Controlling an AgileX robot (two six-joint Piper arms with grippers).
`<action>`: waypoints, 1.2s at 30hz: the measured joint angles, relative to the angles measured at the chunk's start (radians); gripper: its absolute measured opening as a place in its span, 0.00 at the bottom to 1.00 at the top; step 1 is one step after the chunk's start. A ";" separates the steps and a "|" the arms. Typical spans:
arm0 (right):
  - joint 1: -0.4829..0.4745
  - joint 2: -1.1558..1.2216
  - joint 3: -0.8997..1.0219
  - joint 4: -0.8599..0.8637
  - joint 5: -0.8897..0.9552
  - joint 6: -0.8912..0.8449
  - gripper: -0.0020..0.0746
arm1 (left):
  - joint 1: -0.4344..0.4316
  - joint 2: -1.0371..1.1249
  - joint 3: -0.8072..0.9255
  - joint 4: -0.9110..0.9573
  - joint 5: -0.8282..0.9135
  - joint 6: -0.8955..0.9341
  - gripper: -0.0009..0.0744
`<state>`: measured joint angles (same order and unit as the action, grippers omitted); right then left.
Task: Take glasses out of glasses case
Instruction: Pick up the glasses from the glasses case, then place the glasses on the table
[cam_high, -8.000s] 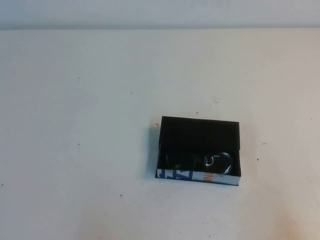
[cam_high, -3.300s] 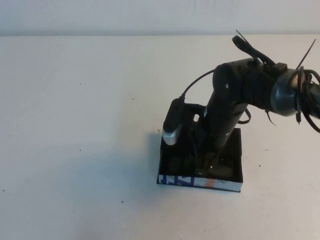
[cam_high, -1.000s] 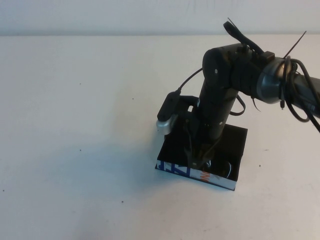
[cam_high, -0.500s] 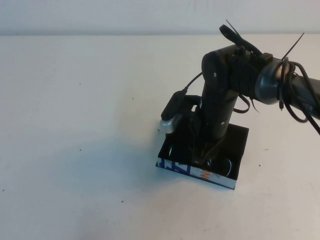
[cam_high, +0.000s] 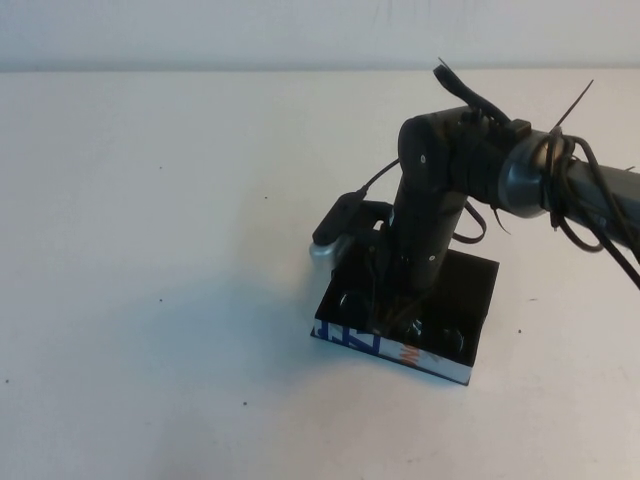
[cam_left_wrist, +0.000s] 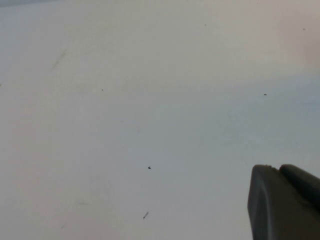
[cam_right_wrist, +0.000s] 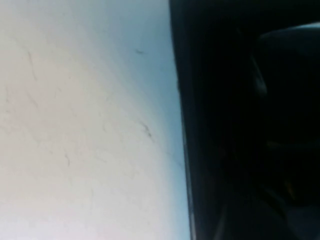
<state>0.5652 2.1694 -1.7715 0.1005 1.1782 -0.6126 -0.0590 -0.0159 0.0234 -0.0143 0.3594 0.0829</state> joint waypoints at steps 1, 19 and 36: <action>0.000 0.000 -0.003 -0.005 0.002 0.005 0.29 | 0.000 0.000 0.000 0.000 0.000 0.000 0.01; -0.158 -0.384 -0.028 0.036 0.048 0.397 0.10 | 0.000 0.000 0.000 0.000 0.000 0.000 0.01; -0.496 -0.802 0.821 0.219 -0.240 0.491 0.10 | 0.000 0.000 0.000 0.000 0.000 0.000 0.01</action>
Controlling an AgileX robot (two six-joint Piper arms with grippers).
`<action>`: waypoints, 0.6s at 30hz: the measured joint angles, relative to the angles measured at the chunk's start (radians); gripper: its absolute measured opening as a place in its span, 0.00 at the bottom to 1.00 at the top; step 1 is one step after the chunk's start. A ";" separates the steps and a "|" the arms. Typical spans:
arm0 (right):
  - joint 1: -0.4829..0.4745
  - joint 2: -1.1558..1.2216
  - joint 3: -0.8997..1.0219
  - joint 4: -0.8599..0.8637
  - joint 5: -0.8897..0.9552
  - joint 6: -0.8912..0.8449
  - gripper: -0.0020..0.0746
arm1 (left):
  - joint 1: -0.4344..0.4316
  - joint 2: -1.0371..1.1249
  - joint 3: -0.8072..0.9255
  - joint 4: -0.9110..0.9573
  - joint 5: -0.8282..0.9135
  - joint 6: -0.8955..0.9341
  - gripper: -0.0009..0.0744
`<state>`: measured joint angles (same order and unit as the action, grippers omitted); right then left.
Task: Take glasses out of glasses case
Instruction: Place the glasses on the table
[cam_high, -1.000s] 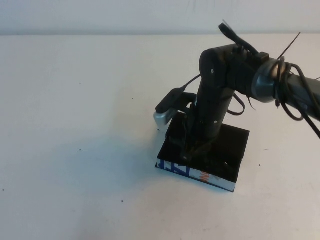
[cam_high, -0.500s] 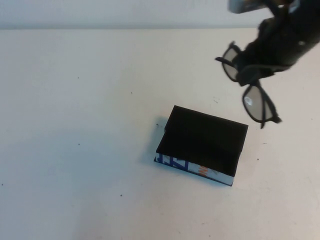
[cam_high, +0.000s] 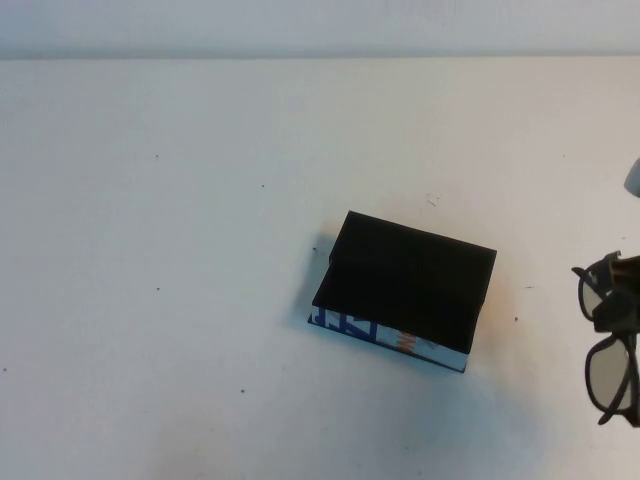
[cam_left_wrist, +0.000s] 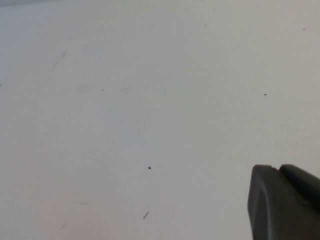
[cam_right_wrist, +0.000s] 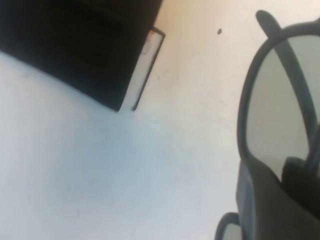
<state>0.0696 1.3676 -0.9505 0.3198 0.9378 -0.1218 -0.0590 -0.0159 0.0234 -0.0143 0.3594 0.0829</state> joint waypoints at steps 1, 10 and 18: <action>0.000 0.010 0.031 0.017 -0.045 0.000 0.10 | 0.000 0.000 0.000 0.000 0.000 0.000 0.01; 0.000 0.175 0.076 0.046 -0.183 -0.008 0.10 | 0.000 0.000 0.000 0.000 0.000 0.000 0.01; 0.000 0.253 0.076 0.081 -0.195 -0.084 0.19 | 0.000 0.000 0.000 0.000 0.000 0.000 0.01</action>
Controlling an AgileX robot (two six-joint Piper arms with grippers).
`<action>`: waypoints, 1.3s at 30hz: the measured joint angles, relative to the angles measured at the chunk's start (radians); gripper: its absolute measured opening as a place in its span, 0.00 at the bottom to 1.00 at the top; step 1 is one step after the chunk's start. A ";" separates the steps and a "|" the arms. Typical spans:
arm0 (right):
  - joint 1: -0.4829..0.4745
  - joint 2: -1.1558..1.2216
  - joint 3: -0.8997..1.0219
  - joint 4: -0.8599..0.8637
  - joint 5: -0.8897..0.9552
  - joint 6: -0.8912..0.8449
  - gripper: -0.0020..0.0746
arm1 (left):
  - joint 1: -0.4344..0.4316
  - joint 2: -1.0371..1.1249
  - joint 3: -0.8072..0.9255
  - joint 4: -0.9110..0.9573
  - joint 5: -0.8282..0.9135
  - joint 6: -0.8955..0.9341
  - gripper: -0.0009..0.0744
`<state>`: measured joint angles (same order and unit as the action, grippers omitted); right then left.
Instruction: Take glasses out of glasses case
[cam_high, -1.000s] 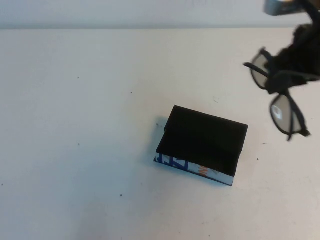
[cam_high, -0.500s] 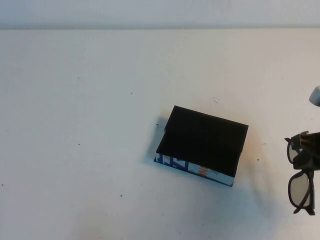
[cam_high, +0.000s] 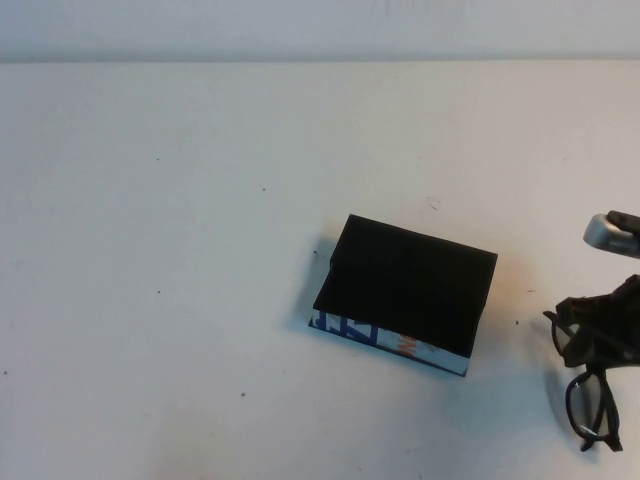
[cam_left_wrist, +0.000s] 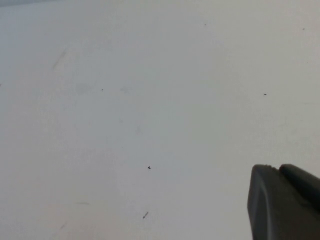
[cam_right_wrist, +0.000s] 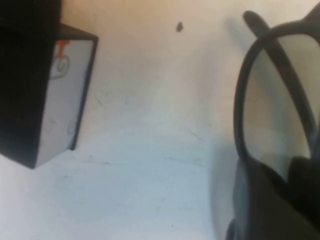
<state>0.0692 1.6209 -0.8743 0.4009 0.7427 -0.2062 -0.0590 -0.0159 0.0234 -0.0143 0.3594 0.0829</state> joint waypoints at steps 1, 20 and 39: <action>0.000 0.000 0.000 0.013 -0.001 -0.012 0.24 | 0.000 0.000 0.000 0.000 0.000 0.000 0.01; 0.000 -0.628 0.071 0.119 -0.083 -0.235 0.03 | 0.000 0.000 0.000 0.000 0.000 0.000 0.01; -0.002 -1.361 0.549 0.111 -0.389 -0.271 0.00 | 0.000 0.000 0.000 0.000 0.000 0.000 0.01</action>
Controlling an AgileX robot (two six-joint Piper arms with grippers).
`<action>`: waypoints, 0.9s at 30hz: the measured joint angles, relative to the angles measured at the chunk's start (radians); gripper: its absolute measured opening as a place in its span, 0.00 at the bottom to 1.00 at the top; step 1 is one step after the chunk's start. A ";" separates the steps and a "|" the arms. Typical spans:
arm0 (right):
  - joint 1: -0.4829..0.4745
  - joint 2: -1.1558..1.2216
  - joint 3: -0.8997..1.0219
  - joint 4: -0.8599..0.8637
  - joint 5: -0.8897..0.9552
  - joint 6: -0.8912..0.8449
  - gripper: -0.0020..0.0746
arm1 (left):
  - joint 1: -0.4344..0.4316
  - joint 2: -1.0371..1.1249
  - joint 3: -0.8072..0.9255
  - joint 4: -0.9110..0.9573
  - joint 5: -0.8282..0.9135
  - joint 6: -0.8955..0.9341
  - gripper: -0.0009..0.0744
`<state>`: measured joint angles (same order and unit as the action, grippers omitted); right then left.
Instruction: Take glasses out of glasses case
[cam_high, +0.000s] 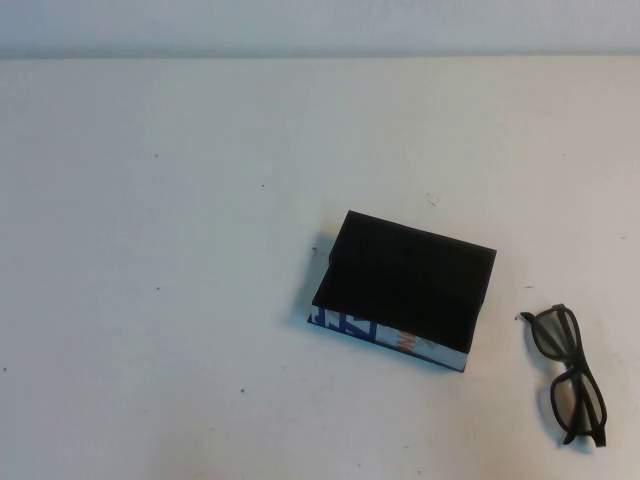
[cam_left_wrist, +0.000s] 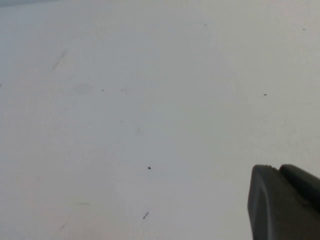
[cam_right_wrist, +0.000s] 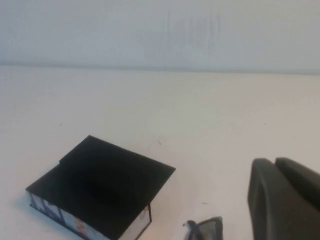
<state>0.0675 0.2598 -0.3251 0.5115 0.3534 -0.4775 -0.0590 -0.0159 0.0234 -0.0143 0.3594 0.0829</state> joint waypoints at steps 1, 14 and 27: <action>0.000 -0.003 0.012 0.000 0.002 0.000 0.00 | 0.000 0.000 0.000 0.000 0.000 0.000 0.01; 0.000 -0.017 0.275 0.060 -0.304 -0.032 0.00 | 0.000 0.000 0.000 0.000 0.000 0.000 0.01; 0.000 -0.268 0.351 -0.334 -0.255 0.255 0.00 | 0.000 0.000 0.000 0.000 0.000 0.000 0.01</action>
<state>0.0675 -0.0080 0.0261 0.1779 0.0982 -0.2230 -0.0590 -0.0159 0.0234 -0.0143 0.3594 0.0829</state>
